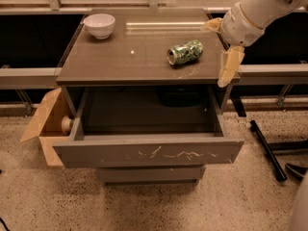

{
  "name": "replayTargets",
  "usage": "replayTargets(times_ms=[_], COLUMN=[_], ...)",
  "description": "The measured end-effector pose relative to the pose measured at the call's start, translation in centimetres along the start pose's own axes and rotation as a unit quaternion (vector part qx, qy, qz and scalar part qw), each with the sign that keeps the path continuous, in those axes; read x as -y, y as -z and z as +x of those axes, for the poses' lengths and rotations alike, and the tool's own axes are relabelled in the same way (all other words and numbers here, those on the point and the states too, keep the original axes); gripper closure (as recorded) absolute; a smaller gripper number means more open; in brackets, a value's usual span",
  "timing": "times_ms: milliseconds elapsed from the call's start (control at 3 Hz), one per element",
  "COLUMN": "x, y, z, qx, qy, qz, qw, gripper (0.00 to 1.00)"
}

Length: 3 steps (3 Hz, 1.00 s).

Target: Place green can into top drawer

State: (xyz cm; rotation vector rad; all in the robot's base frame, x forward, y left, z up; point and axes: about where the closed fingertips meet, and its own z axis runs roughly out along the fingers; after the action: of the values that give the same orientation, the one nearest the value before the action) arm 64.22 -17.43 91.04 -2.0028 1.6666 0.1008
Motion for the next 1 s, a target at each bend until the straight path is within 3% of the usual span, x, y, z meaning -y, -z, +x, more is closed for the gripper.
replayTargets(times_ms=[1000], x=[5.6], y=[-3.2], z=[2.2], qx=[0.040], qy=[0.009], qz=[0.027], qw=[0.9988], gripper=[0.00])
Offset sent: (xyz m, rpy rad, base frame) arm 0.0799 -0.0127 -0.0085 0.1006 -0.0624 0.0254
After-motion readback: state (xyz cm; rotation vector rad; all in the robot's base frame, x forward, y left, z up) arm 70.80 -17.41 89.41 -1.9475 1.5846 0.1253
